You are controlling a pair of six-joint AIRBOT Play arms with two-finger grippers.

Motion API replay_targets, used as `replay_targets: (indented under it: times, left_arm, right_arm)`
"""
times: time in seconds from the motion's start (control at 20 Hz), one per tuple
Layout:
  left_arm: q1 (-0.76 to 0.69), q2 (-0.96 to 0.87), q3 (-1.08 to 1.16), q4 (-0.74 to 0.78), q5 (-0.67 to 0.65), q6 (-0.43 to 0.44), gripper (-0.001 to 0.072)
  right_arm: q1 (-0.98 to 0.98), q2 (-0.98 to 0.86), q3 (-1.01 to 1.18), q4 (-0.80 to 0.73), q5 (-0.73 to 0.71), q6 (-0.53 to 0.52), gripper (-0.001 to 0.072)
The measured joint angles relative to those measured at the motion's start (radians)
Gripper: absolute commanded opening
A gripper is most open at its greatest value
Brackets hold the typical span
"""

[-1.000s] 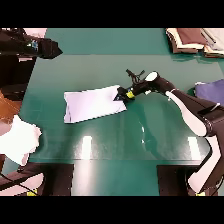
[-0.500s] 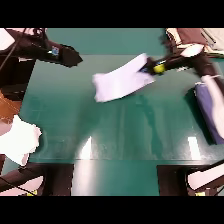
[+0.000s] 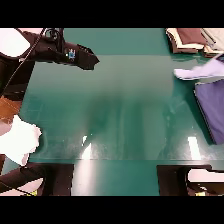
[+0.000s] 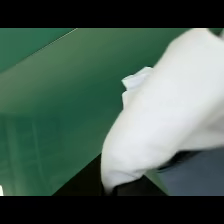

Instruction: Fold the shirts.

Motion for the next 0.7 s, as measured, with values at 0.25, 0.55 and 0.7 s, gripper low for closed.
replay_targets:
  times: [0.25, 0.55, 0.7]
  left_arm:
    - [-0.006, 0.000, 0.000, -0.005, 0.009, -0.004, 0.0029]
    - [-0.006, 0.000, 0.000, -0.005, 0.009, -0.005, 0.0030]
    - [-0.006, 0.000, 0.000, -0.005, 0.006, -0.005, 0.0029]
  right_arm:
    - [-0.077, 0.012, 0.042, -0.013, -0.018, -0.012, 0.0014]
    - [-0.131, 0.018, 0.246, -0.019, 0.074, -0.016, 0.0015]
    - [-0.175, 0.044, 0.269, -0.021, 0.164, -0.016, 0.0014]
